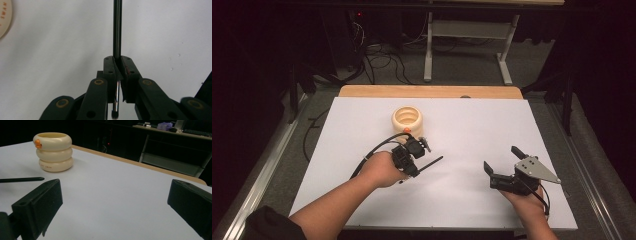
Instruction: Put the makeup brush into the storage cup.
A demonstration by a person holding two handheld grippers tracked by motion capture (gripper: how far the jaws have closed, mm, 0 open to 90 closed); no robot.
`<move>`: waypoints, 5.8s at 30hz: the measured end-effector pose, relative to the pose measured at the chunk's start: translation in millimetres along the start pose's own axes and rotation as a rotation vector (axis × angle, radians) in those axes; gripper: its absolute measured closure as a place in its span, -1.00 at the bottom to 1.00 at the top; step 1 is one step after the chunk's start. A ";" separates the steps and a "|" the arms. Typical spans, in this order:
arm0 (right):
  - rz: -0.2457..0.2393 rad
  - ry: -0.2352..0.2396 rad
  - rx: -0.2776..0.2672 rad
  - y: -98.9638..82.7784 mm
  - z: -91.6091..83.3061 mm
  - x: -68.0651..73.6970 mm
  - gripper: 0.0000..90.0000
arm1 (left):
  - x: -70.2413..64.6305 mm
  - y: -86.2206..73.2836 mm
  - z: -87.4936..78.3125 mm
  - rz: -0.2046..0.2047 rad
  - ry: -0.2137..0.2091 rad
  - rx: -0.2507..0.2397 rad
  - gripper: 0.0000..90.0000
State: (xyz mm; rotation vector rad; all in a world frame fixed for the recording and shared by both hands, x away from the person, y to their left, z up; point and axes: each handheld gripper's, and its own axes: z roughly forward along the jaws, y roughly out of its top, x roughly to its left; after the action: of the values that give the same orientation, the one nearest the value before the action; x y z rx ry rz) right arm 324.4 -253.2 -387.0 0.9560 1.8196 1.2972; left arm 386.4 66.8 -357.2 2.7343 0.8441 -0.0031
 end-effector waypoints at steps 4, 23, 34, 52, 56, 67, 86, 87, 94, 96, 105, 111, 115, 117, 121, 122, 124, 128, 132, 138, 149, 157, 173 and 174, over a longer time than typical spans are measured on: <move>0.001 -0.007 0.000 0.0 -0.3 0.7 -0.97 | -5.2 2.8 2.1 0.018 -0.002 0.004 0.86; -0.068 -0.020 0.026 24.9 15.3 2.9 -0.95 | -6.3 5.0 -1.9 0.047 -0.016 0.013 0.86; -0.206 -0.062 0.068 29.0 35.5 9.2 -0.94 | -7.5 4.6 -1.4 0.128 -0.038 0.034 0.86; -0.341 -0.072 0.151 3.1 40.4 21.0 -0.94 | -3.2 -6.3 1.1 0.280 -0.023 0.096 0.86; -0.389 -0.070 0.158 1.5 41.2 25.0 -0.94 | -3.0 -7.5 1.4 0.293 -0.023 0.104 0.86; -0.570 -0.066 0.179 -4.4 41.7 41.6 -0.88 | -6.2 -5.9 -1.3 0.304 -0.021 0.101 0.86; -0.760 -0.065 0.182 -12.1 43.1 58.2 -0.83 | -5.7 -5.4 -3.6 0.298 -0.022 0.097 0.86; -0.760 -0.065 0.182 -12.1 43.1 58.2 -0.83 | -5.5 -5.4 -3.7 0.298 -0.021 0.096 0.86; -0.828 -0.079 0.201 -16.5 45.8 62.7 -0.82 | -6.0 -5.4 -3.8 0.299 -0.021 0.100 0.86; -0.849 -0.092 0.206 -18.7 46.8 64.6 -0.82 | -6.3 -5.1 -3.6 0.301 -0.022 0.103 0.86; -0.987 -0.110 0.230 -24.8 50.1 71.2 -0.81 | -5.6 -4.5 -4.4 0.298 -0.018 0.105 0.86; -1.026 -0.119 0.232 -26.7 50.5 74.5 -0.80 | -6.6 -3.3 -6.4 0.300 -0.014 0.105 0.86; -1.072 -0.112 0.228 -27.4 50.3 77.8 -0.75 | -6.9 -1.8 -8.2 0.300 -0.008 0.106 0.86; -1.080 -0.120 0.230 -27.3 49.7 78.4 -0.72 | -6.9 -1.5 -8.6 0.300 -0.007 0.108 0.86; -1.120 -0.101 0.205 -27.4 47.8 81.6 -0.61 | -6.7 0.0 -9.8 0.303 -0.001 0.112 0.86; -1.135 -0.112 0.199 -27.0 46.5 83.8 -0.56 | -6.6 0.2 -9.8 0.303 -0.001 0.111 0.86; -1.157 -0.093 0.185 -27.1 46.0 86.1 -0.50 | -6.7 1.1 -9.6 0.300 -0.001 0.115 0.86; -1.190 -0.099 0.174 -27.8 44.3 90.7 -0.40 | -6.4 1.9 -8.4 0.298 0.002 0.115 0.86; -1.211 -0.098 0.170 -28.1 43.5 94.0 -0.25 | -6.2 3.6 -8.0 0.299 0.004 0.116 0.86; -1.278 -0.070 0.184 -30.1 45.1 100.6 -0.01 | -8.4 7.1 -6.2 0.305 0.004 0.126 0.86; -1.330 -0.047 0.197 -30.7 48.6 110.0 0.24 | -11.9 13.9 -1.4 0.320 0.003 0.145 0.86; -1.326 -0.049 0.210 -29.3 49.8 114.3 0.40 | -13.4 18.0 0.8 0.327 0.006 0.151 0.86; -1.326 -0.005 0.237 -25.5 52.2 120.6 0.66 | -16.5 26.4 3.7 0.343 0.012 0.164 0.86; -1.329 -0.009 0.232 -25.5 52.0 121.6 0.66 | -17.0 26.5 4.1 0.340 0.010 0.161 0.86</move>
State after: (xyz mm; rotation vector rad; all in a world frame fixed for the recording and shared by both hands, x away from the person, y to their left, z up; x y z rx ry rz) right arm 305.6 -130.5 -439.4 -0.2476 1.9645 0.2368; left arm 387.3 35.3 -352.7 2.9963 0.3871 0.0117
